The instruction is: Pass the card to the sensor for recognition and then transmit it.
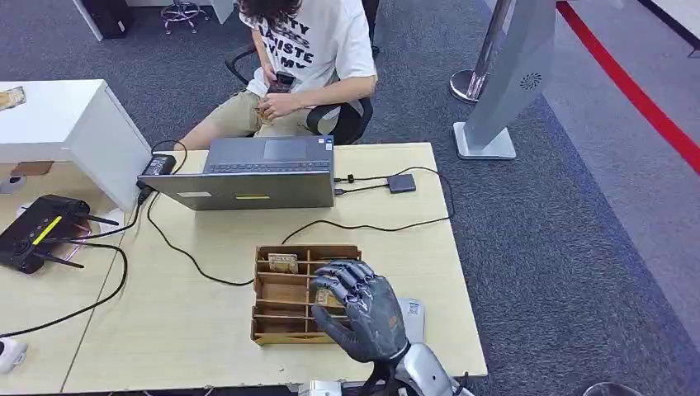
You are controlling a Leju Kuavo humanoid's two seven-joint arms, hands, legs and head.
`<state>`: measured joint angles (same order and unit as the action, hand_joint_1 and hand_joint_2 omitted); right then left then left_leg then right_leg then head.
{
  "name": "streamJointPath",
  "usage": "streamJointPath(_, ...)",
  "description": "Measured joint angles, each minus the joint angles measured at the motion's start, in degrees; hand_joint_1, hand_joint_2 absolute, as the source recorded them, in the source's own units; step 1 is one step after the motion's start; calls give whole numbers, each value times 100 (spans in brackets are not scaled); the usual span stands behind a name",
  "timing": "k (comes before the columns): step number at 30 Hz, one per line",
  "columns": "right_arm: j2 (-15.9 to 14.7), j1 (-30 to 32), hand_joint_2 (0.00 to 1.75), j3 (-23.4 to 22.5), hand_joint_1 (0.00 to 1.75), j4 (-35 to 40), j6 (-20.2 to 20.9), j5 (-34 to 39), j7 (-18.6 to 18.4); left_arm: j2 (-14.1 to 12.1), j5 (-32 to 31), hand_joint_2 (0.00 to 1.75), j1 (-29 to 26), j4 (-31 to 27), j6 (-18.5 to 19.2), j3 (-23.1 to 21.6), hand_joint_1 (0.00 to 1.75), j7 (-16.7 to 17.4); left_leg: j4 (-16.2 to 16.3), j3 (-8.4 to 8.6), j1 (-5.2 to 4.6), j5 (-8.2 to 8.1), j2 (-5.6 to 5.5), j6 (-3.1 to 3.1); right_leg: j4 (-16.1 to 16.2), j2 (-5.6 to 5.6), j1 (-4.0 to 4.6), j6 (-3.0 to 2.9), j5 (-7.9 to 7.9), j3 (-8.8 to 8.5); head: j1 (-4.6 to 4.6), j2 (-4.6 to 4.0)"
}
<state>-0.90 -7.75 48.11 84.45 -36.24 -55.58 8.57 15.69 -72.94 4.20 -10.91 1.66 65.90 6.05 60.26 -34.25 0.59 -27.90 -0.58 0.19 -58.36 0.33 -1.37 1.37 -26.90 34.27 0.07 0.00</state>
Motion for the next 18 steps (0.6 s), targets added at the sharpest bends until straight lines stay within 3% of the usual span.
streamJointPath(4, 0, -44, 175, 7, 73, -87, 4, -52, -33, 0, -9, 0, 0, 0, 4, 0, 0, 2, 0, 0, 0, 0, 0, 0, 0, 0, 0, 0, 0, 0, -2, 0)
streamJointPath(18, 0, -183, 175, 22, 79, -608, -17, -225, -140, -2, -33, 0, 1, 0, -4, 0, 0, 46, 0, 0, 0, 0, 0, 0, 0, 0, 0, 0, 0, 0, 0, 0)
